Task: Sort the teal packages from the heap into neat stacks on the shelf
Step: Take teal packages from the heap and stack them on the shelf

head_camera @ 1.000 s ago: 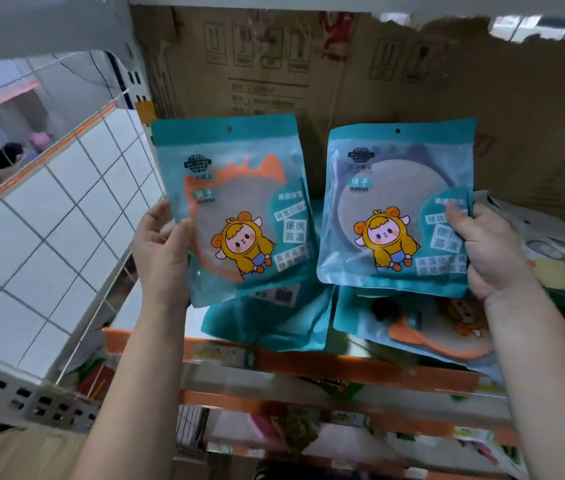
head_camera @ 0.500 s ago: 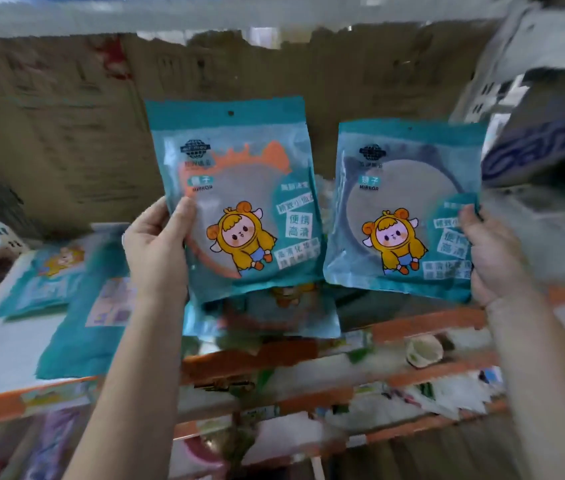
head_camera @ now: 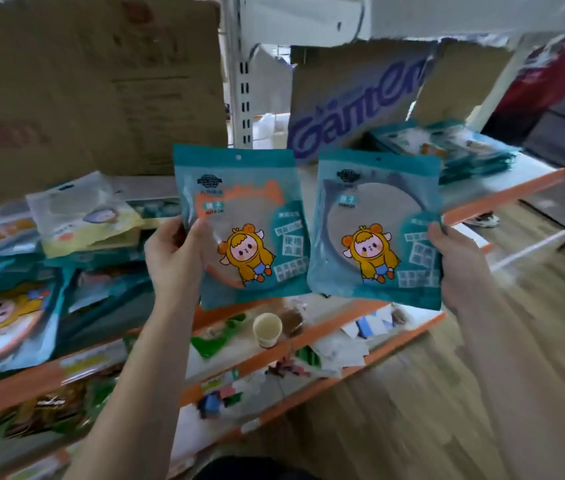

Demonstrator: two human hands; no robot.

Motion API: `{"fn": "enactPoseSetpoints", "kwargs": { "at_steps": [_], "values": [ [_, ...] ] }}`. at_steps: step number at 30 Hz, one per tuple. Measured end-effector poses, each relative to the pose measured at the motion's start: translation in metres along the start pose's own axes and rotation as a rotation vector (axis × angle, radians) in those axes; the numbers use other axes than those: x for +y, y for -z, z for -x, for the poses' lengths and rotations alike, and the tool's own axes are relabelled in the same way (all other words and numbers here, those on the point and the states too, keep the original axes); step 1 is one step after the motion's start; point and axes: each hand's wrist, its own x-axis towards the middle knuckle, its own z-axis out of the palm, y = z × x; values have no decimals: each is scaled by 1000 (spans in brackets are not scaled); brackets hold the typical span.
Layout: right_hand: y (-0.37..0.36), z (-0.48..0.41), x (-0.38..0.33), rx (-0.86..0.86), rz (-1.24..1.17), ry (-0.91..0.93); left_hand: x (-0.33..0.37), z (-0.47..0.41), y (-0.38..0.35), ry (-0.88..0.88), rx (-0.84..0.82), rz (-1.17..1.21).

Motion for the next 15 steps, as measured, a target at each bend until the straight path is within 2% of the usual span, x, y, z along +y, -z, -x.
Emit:
{"fn": "enactPoseSetpoints", "kwargs": {
  "at_steps": [7, 15],
  "values": [
    [67, -57, -1, 68, 36, -14, -22, -4, -95, 56, -122, -76],
    [112, -176, -24, 155, 97, 7, -45, -49, -210, 83, -77, -26]
  ]
}}
